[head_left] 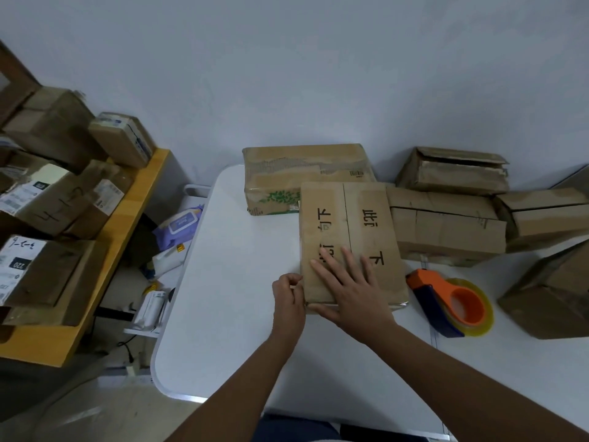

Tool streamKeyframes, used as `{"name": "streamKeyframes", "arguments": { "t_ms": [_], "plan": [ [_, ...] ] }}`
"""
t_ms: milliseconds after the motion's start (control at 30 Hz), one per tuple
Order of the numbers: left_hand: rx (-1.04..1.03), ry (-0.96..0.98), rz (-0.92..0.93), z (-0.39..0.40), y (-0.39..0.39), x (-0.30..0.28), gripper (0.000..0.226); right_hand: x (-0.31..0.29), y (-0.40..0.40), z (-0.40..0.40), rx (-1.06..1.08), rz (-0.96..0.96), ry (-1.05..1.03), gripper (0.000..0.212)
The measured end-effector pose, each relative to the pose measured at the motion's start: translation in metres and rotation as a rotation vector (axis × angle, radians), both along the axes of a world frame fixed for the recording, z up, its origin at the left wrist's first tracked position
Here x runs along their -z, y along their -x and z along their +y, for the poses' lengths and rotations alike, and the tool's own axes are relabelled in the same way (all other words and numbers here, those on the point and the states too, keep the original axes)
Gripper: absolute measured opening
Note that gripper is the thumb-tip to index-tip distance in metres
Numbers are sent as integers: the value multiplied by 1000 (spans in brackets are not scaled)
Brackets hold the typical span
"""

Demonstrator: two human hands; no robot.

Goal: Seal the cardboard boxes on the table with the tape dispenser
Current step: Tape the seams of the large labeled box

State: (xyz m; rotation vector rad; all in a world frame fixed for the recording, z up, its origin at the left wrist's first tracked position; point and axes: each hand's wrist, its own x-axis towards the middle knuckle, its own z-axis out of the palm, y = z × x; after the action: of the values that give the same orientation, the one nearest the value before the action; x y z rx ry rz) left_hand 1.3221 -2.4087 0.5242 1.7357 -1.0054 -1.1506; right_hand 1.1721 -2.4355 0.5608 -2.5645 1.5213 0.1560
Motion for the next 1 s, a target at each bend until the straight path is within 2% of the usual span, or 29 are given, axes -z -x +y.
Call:
{"name": "streamKeyframes", "arguments": {
  "t_ms": [133, 200, 267, 333, 400, 533, 600, 700, 833, 1000],
  "plan": [
    [121, -89, -71, -2, -28, 0, 13, -1, 0, 0, -3, -4, 2, 83],
    [204, 40, -105, 10, -42, -5, 16, 0, 1, 0, -10, -8, 4, 84],
    [404, 206, -198, 16, -49, -7, 17, 0, 1, 0, -22, 6, 9, 91],
    [569, 280, -322, 9, -52, -6, 21, 0, 2, 1, -34, 21, 19, 98],
    [648, 253, -405, -6, -57, -7, 27, 1, 3, 1, -38, 22, 28, 102],
    [768, 80, -504, -27, -58, -4, 40, 0, 2, 1, -34, 15, 28, 104],
    [877, 34, -590, -32, -56, -4, 59, 0, 2, 1, -37, 16, 21, 104],
    [908, 41, -472, -32, -66, -8, 58, 0, 4, -1, -44, 34, 13, 106],
    [724, -89, -241, -31, -67, -22, 56, 2, 2, -1, -50, 30, 2, 106],
    [723, -157, -183, -39, -59, -29, 50, -5, 5, -4, -57, 31, -54, 97]
  ]
}}
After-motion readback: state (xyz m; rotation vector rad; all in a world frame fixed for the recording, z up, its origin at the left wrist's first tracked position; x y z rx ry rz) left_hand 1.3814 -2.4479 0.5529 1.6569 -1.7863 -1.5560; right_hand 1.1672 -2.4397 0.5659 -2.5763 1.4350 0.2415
